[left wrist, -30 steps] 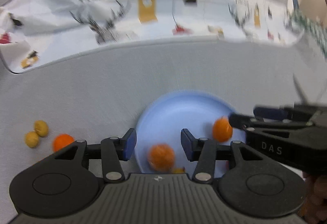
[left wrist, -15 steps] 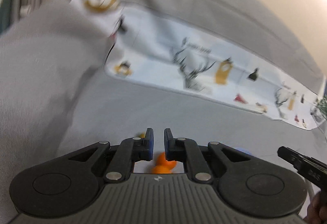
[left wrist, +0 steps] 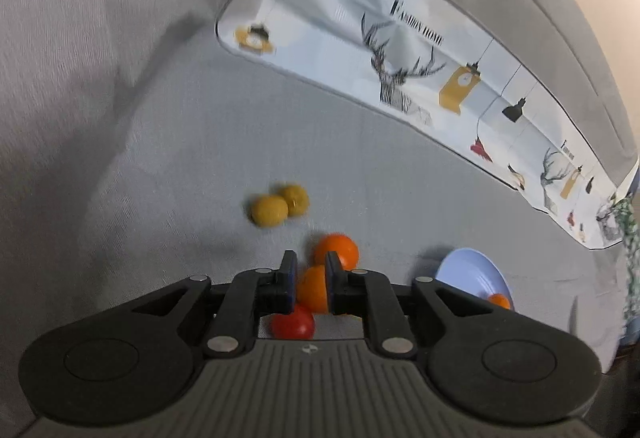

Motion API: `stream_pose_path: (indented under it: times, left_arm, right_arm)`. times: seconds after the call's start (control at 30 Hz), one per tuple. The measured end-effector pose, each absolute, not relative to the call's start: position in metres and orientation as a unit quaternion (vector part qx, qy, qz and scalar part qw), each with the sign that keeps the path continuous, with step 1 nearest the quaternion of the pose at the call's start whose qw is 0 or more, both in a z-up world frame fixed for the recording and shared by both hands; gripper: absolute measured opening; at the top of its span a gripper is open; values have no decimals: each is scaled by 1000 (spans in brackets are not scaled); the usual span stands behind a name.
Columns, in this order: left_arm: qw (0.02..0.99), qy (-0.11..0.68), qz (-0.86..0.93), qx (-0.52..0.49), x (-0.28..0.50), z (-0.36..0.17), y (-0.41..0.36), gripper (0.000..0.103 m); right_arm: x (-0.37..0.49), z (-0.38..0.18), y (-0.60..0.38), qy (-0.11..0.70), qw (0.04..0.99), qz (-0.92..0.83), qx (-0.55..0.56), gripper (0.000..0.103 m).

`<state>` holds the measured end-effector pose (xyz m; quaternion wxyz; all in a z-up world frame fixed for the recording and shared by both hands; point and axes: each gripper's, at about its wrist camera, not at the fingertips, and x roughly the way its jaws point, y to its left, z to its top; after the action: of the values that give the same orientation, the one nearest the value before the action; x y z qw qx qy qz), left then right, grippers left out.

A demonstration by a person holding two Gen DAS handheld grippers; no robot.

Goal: Organize fruits
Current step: 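Move both open tools back toward the fruit pile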

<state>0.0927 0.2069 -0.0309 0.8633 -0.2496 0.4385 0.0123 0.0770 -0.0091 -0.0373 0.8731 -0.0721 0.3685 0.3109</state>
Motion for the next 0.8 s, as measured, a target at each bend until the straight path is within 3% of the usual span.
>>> stream_pose_path:
  times: [0.03,0.13,0.33,0.47,0.5,0.57,0.63,0.8]
  left_arm:
    - [857,447,9,-256,94,-35,207,31]
    - [852,460,6,-252,95,-39,204,34]
    - [852,460,10,-250,96,-41,201,34]
    - [850,460,8,-255,98,-42,202,34]
    - [850,461,8,-256,98,-42,202,34]
    - [848,463,8,-259,100,-44,202,34]
    - [848,464,11,-254,103,-45,199,34]
    - [847,473,9,-241,112,-49,189,46]
  right_arm:
    - [80,-40,-4,372,871,314,-72,31]
    - [90,-49,10,380,861,325,-85,43]
    - [105,-66,28,390,849,339,-106,43]
    - [111,-75,36,393,843,346,-121,41]
    - [112,-76,36,395,841,350,-120,33]
    - [111,-77,35,390,842,350,-125,25]
    - [110,-72,30,384,846,350,-120,25]
    - [101,-57,5,387,852,340,-93,25]
